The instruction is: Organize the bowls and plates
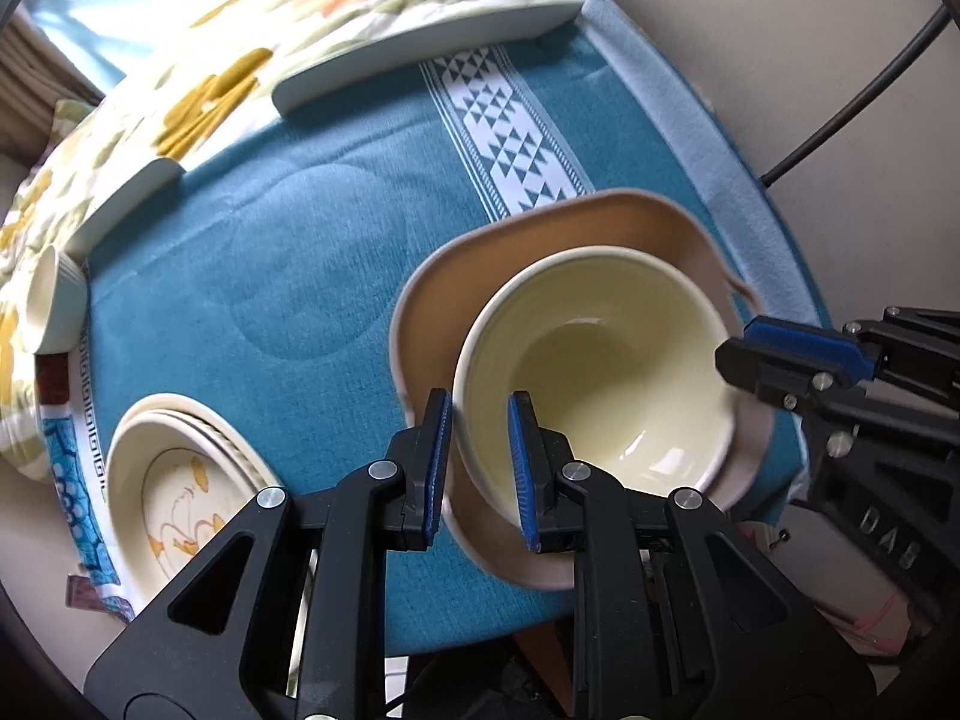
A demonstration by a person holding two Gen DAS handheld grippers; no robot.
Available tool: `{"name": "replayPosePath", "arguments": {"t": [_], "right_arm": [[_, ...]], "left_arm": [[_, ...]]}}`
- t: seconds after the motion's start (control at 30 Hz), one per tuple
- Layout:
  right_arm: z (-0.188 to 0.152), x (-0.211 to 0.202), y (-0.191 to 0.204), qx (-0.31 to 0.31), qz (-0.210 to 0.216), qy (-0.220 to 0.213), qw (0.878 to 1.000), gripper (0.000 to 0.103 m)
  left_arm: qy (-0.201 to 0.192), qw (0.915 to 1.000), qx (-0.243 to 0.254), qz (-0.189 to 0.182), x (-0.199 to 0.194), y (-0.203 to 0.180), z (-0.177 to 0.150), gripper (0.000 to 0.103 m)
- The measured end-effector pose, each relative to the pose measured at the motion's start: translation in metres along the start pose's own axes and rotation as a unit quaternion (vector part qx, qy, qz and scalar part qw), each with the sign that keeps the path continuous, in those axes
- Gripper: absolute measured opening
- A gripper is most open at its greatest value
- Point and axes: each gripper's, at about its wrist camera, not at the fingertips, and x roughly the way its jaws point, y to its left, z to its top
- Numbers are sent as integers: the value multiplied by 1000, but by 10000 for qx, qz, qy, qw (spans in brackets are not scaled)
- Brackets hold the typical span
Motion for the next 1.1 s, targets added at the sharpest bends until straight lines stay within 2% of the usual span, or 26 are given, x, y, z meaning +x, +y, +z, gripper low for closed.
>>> {"name": "replayPosePath", "arguments": {"t": [0.2, 0.3, 0.33, 0.37, 0.4, 0.43, 0.47, 0.5, 0.53, 0.67, 0.8, 0.87, 1.0, 1.1], "right_arm": [[11, -30, 8, -97, 167, -390, 9991, 13], [23, -45, 21, -282, 297, -614, 9973, 13], [28, -48, 25, -352, 324, -666, 9966, 13], [33, -51, 31, -435, 350, -722, 9958, 14], [39, -53, 38, -520, 377, -773, 9949, 23], [45, -54, 46, -625, 401, -810, 9939, 33], [51, -53, 54, -745, 417, -829, 9929, 65], [58, -52, 62, -861, 428, -849, 9917, 99], [65, -50, 72, -1026, 431, -865, 9900, 103], [92, -47, 120, -1638, 449, -1039, 9800, 103], [129, -43, 179, -2116, 644, -1205, 9678, 103], [148, -35, 208, -2297, 794, -1077, 9640, 103], [181, -7, 273, -2559, 953, -1142, 9552, 103], [204, 41, 311, -2612, 1092, -739, 9562, 103]], "left_arm": [[-432, 9984, -354, -83, -46, 27, -4, 17], [-917, 9933, -710, -16, -82, 58, -8, 23], [-1080, 9905, -846, 40, -94, 71, -11, 34], [-1225, 9877, -967, 117, -105, 81, -13, 57], [-1376, 9839, -1112, 269, -116, 94, -16, 71], [-1526, 9788, -1274, 500, -127, 108, -19, 95], [-1678, 9733, -1395, 708, -136, 120, -22, 103], [-1789, 9687, -1486, 868, -143, 132, -24, 103], [-1826, 9659, -1581, 938, -147, 147, -25, 103], [-1696, 9538, -2254, 1030, -156, 214, -34, 103], [-1666, 9339, -3036, 892, -159, 289, -51, 103], [-1643, 9249, -3325, 835, -154, 320, -58, 103], [-1670, 9066, -3821, 649, -127, 379, -63, 103], [-1546, 8948, -4180, 261, -89, 413, -64, 96]]}}
